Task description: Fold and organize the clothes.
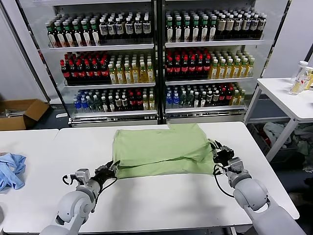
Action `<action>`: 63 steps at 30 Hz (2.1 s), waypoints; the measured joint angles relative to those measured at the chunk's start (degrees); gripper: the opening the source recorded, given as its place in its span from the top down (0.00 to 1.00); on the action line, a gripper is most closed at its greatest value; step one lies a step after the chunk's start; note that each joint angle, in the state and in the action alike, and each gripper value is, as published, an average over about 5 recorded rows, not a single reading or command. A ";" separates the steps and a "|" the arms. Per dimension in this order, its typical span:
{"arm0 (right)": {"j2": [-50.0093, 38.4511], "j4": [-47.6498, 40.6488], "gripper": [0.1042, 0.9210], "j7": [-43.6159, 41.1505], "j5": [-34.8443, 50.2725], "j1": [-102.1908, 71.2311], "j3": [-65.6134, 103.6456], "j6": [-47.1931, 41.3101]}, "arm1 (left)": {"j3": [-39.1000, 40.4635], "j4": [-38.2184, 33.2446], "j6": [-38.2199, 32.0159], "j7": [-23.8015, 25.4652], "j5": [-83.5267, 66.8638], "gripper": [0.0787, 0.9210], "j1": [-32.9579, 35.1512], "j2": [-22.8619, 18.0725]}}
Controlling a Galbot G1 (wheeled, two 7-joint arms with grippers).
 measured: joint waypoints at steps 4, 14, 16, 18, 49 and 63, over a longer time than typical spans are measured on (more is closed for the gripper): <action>-0.19 1.80 0.36 0.41 0.41 -2.65 1.28 -1.13 | -0.61 -0.94 -0.52 -0.18 0.81 0.34 0.91 -0.12; 0.41 5.55 0.12 1.46 2.63 -9.59 4.33 -4.19 | -2.14 -4.16 -1.19 -0.77 3.27 0.12 5.95 -1.61; 0.74 5.61 0.12 1.67 3.22 -10.16 4.46 -4.75 | -2.15 -4.28 -1.14 -0.91 3.40 0.12 6.54 -1.77; 1.10 5.46 0.12 1.85 3.96 -10.45 4.46 -5.30 | -2.14 -4.24 -1.05 -1.04 3.43 0.12 6.84 -1.82; 0.96 3.26 0.99 1.77 12.18 -9.56 3.67 -6.27 | -2.26 -1.22 2.01 0.85 -2.23 0.98 6.95 -2.19; -2.17 12.87 0.99 1.87 10.86 -20.44 8.64 -5.97 | -5.80 -6.87 2.70 0.86 -4.56 0.98 13.72 -1.16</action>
